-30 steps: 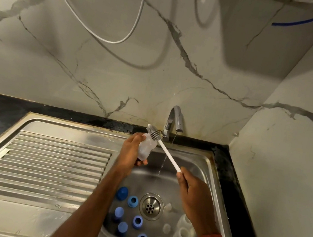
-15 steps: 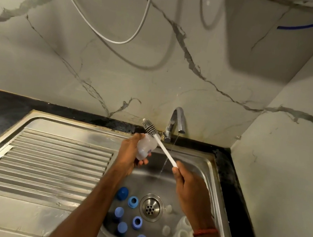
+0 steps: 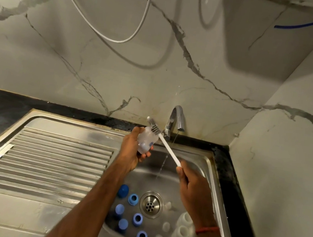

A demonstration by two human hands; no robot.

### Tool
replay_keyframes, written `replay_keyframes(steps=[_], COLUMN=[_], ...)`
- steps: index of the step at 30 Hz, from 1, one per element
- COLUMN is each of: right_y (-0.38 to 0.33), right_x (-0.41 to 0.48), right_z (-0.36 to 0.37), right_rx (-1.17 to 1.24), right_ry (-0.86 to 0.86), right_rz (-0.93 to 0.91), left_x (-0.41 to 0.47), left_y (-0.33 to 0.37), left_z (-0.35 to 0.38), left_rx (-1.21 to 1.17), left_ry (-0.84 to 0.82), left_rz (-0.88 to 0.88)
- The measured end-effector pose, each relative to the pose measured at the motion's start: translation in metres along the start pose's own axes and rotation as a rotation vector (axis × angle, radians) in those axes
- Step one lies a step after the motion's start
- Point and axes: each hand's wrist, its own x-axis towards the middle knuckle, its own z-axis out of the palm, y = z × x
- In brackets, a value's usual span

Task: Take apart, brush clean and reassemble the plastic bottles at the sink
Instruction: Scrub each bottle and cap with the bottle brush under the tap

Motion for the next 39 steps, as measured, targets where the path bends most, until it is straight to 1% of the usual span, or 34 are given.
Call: replay_keyframes(steps=[2, 3, 7, 11, 14, 16, 18, 20, 22, 25, 28, 31, 32, 35, 37, 39], right_y=[0.008, 0.013, 0.009, -0.001, 0.009, 0.015, 0.016, 0.009, 0.003, 0.006, 0.006, -0.005, -0.011, -0.009, 0.006, 0.014], right_x=[-0.011, -0.017, -0.013, 0.0, -0.011, -0.017, -0.012, -0.002, 0.004, -0.004, -0.015, -0.004, 0.0, -0.002, -0.017, -0.031], right_z=[-0.004, -0.005, -0.003, -0.005, -0.002, 0.002, 0.006, 0.009, 0.011, 0.011, 0.007, 0.008, 0.009, 0.006, 0.002, 0.001], right_rx=[0.031, 0.05, 0.107, 0.164, 0.15, 0.09, 0.01, -0.042, -0.081, -0.06, -0.025, -0.078, -0.107, -0.144, -0.099, -0.059], right_ry=[-0.007, -0.006, -0.008, -0.016, -0.046, -0.03, 0.004, 0.025, 0.018, -0.019, -0.036, -0.031, -0.026, -0.007, -0.032, -0.062], right_rz=[0.009, 0.023, 0.046, 0.057, 0.096, 0.101, 0.069, 0.049, 0.041, 0.039, 0.061, -0.005, -0.022, -0.019, 0.003, 0.01], left_x=[0.002, 0.002, -0.006, -0.009, -0.008, -0.01, -0.011, -0.011, -0.007, -0.006, -0.013, -0.02, -0.022, -0.021, -0.019, -0.022], left_y=[0.003, 0.003, -0.003, 0.009, 0.01, 0.004, 0.0, -0.001, 0.001, 0.003, -0.003, -0.013, -0.012, -0.003, 0.0, -0.003], left_z=[-0.006, -0.008, -0.01, -0.007, -0.016, -0.022, -0.022, -0.02, -0.017, -0.019, -0.021, -0.019, -0.018, -0.025, -0.034, -0.037], left_rx=[-0.014, -0.026, -0.064, -0.073, 0.028, 0.113, 0.124, 0.108, 0.113, 0.117, 0.161, 0.227, 0.217, 0.076, -0.003, 0.002], left_ry=[0.05, 0.048, -0.094, -0.175, -0.221, -0.244, -0.266, -0.235, -0.147, -0.064, -0.097, -0.122, -0.125, -0.093, -0.079, -0.099], left_rz=[-0.003, -0.019, -0.109, -0.108, -0.078, -0.088, -0.079, -0.049, -0.007, -0.002, -0.021, -0.006, -0.003, -0.043, -0.078, -0.107])
